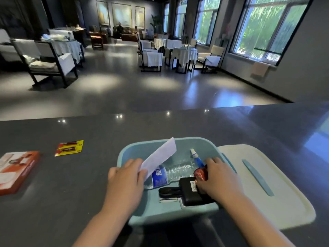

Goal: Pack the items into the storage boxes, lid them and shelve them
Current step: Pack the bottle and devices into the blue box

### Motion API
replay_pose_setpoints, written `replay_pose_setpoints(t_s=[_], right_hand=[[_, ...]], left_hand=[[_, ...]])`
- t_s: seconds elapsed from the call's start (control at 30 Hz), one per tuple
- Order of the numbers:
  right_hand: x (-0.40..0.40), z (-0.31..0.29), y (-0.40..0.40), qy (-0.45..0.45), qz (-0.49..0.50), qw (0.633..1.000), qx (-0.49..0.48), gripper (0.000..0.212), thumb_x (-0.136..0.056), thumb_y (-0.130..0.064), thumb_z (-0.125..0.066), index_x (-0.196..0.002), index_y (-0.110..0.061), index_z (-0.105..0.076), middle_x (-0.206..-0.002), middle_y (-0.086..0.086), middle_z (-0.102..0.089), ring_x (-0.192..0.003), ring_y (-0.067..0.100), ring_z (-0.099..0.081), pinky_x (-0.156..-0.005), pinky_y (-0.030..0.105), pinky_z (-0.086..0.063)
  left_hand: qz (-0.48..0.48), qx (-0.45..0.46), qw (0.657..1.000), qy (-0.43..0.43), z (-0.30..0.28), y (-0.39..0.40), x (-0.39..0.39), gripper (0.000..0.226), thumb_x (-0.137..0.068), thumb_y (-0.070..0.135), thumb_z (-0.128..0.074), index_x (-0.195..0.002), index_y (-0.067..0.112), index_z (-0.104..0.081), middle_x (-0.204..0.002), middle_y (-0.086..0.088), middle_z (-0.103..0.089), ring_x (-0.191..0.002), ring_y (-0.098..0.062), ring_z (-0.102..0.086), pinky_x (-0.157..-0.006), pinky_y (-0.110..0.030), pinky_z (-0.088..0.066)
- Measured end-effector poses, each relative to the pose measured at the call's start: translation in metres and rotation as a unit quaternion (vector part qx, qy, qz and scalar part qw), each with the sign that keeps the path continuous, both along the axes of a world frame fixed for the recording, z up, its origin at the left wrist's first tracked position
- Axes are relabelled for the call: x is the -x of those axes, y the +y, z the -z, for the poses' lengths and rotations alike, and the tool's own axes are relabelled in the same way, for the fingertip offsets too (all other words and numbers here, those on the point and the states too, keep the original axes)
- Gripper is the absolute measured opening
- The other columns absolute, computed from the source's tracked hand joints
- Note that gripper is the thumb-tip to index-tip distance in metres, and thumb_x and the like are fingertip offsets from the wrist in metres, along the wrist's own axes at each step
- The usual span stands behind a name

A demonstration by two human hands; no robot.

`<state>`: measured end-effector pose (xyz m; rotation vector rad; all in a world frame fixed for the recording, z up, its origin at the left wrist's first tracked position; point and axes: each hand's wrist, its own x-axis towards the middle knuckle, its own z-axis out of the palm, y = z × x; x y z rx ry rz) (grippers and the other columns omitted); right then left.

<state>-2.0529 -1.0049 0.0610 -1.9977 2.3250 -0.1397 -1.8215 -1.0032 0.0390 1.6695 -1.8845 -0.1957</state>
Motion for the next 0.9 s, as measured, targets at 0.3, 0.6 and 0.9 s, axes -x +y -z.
replay_pose_setpoints(t_s=[0.3, 0.6, 0.9], right_hand=[[-0.059, -0.011, -0.028, -0.094, -0.316, 0.925, 0.189, 0.009, -0.08, -0.03, -0.068, -0.088, -0.027, -0.07, -0.09, -0.01, -0.067, -0.091, 0.016, -0.06, -0.088, 0.034, -0.045], [-0.061, 0.006, -0.074, -0.09, -0.242, 0.956, 0.139, 0.008, -0.088, -0.026, -0.062, -0.089, -0.023, -0.069, -0.091, -0.006, -0.066, -0.094, 0.017, -0.051, -0.077, 0.031, -0.042], [-0.069, 0.031, -0.08, -0.066, -0.245, 0.966, 0.049, 0.019, -0.091, -0.018, -0.052, -0.099, -0.022, -0.069, -0.103, -0.003, -0.065, -0.101, 0.017, -0.056, -0.077, 0.03, -0.045]], left_hand=[[-0.02, 0.032, 0.999, -0.003, 0.006, 0.004, -0.002, 0.007, -0.081, 0.03, -0.055, -0.084, 0.036, -0.057, -0.081, 0.017, -0.05, -0.084, -0.004, -0.049, -0.071, -0.025, -0.015], [-0.067, -0.024, 0.986, 0.151, 0.014, 0.013, -0.012, 0.052, -0.085, 0.015, -0.061, -0.132, 0.031, -0.045, -0.144, 0.017, -0.034, -0.133, -0.006, -0.032, -0.114, -0.032, -0.026], [-0.08, -0.036, 0.983, 0.164, 0.014, 0.015, -0.011, 0.042, -0.086, 0.015, -0.06, -0.125, 0.03, -0.051, -0.145, 0.018, -0.033, -0.134, -0.005, -0.03, -0.114, -0.026, -0.023]])
